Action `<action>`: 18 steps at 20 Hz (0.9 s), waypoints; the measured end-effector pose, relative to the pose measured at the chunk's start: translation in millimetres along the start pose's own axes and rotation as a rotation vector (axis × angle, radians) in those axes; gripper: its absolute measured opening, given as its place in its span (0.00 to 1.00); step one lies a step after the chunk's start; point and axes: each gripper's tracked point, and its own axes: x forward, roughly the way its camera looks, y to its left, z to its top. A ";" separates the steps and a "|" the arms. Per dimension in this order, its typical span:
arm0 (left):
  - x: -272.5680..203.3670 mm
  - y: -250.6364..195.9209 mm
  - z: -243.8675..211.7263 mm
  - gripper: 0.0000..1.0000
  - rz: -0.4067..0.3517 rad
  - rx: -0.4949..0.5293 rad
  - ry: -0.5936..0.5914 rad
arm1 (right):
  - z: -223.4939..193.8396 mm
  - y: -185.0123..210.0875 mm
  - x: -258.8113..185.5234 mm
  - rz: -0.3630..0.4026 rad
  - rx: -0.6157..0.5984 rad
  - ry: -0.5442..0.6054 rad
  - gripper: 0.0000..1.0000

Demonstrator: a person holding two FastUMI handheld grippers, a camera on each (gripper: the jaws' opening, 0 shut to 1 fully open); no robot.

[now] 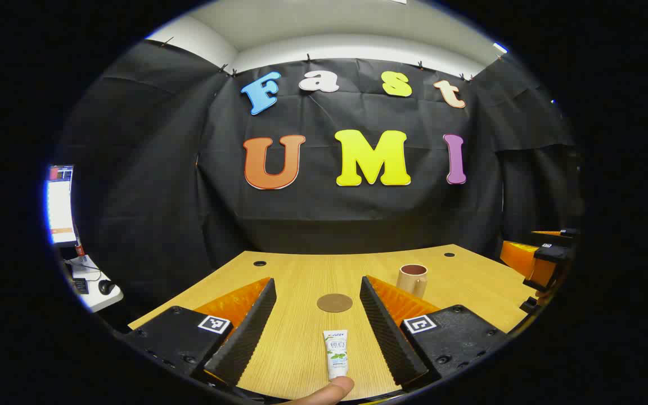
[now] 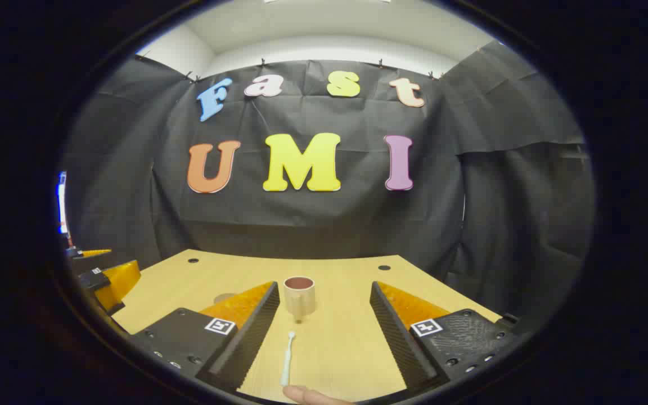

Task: Put the toothbrush and toothpaste on the desktop into the cup, then pick up the cup and place it on the coaster on the desktop.

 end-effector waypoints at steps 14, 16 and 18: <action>7.3 -7.2 -33.8 0.96 -0.016 0.014 0.032 | -86.4 16.2 44.6 0.007 -0.054 0.188 0.96; 10.8 -7.0 -37.1 0.96 -0.010 0.007 0.037 | -107.0 23.9 54.2 0.024 -0.058 0.243 0.96; 16.5 -5.9 -39.0 0.96 -0.002 -0.001 0.032 | -127.3 27.1 64.1 0.033 -0.059 0.299 0.95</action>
